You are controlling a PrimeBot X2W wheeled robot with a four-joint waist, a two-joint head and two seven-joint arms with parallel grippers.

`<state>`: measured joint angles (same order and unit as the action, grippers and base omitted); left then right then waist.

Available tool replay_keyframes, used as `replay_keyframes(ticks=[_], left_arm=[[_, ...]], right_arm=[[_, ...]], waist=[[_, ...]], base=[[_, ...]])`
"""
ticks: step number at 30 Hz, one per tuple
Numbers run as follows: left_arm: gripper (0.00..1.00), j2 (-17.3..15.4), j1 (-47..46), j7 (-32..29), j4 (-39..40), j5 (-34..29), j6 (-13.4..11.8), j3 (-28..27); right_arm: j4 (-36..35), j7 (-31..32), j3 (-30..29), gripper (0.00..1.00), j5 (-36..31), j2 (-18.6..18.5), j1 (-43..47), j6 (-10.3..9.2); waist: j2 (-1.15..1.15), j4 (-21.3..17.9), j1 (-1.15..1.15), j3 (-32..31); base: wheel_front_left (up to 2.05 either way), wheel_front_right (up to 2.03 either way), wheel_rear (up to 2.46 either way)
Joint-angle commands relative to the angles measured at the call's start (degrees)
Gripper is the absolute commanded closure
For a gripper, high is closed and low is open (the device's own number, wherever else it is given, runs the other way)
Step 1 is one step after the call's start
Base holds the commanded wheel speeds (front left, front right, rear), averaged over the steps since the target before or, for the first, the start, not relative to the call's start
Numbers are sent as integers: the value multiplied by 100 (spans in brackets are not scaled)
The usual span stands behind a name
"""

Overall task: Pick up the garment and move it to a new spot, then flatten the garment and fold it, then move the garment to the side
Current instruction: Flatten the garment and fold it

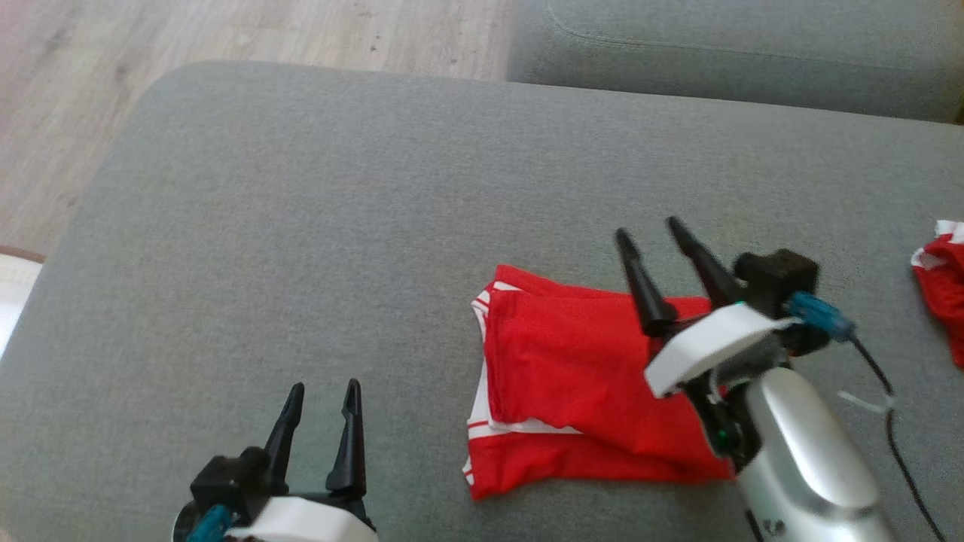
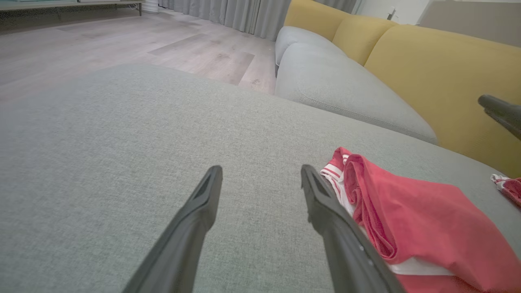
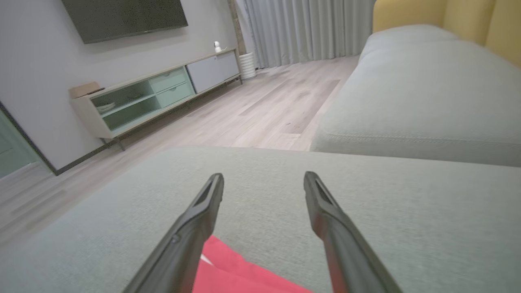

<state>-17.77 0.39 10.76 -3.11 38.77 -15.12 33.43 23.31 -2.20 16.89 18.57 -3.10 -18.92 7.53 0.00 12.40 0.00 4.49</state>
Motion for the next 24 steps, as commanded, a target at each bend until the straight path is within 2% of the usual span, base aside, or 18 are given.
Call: replay_keyframes(ticks=[1, 9, 24], left_arm=[[0, -38, -289, 67, 183, -55, 15, -148], [0, 45, -493, 84, 123, -88, 81, -80], [0, 162, -162, 343, -162, 4, 104, -303]], right_arm=[[-399, -92, -147, 0, -246, 23, 105, -4], [-1225, -141, -855, 0, -894, 23, 787, -4], [-2116, -219, -1520, 0, -1229, 23, 2214, -4]], waist=[[0, -100, 0, 2], [0, -370, 0, -29], [0, -737, 0, -399]], base=[[0, 0, 0], [0, 0, 0], [0, 0, 0]])
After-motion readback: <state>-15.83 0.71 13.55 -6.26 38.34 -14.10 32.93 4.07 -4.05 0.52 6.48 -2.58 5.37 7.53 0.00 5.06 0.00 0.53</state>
